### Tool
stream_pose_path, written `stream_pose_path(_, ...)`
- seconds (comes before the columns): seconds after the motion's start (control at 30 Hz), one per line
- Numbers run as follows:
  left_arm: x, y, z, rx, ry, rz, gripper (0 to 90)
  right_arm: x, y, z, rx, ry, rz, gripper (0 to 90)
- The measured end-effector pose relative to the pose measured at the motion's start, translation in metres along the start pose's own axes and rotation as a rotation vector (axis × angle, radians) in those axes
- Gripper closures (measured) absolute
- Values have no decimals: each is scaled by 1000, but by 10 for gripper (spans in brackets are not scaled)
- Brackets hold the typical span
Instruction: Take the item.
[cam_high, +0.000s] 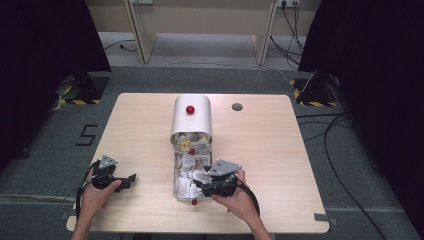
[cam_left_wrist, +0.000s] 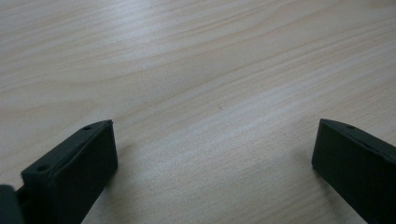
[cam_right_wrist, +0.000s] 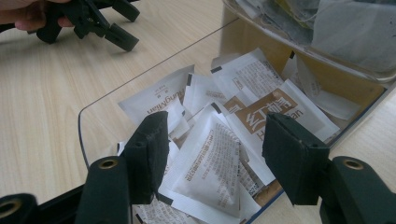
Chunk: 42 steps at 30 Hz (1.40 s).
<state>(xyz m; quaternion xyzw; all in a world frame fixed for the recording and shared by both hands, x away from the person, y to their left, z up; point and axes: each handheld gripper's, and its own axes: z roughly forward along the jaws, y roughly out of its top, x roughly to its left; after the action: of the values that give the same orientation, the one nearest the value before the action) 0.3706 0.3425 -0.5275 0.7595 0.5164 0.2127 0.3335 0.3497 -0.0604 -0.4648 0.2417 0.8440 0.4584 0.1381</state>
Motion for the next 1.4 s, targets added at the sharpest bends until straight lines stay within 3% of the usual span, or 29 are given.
stream_pose_path(0.2,0,0,0,0,0,0,0,-1,-1,5,12,5,-9,463)
stream_pose_path(0.37,0,0,0,0,0,0,0,-2,-2,9,27,1,-22,551)
stream_pose_path(0.83,0,0,0,0,0,0,0,-4,-6,13,48,6,-16,670)
stream_pose_path(1.13,0,0,0,0,0,0,0,-2,-6,11,44,25,-38,833)
stream_pose_path(1.4,0,0,0,0,0,0,0,-2,-4,6,18,28,-36,862)
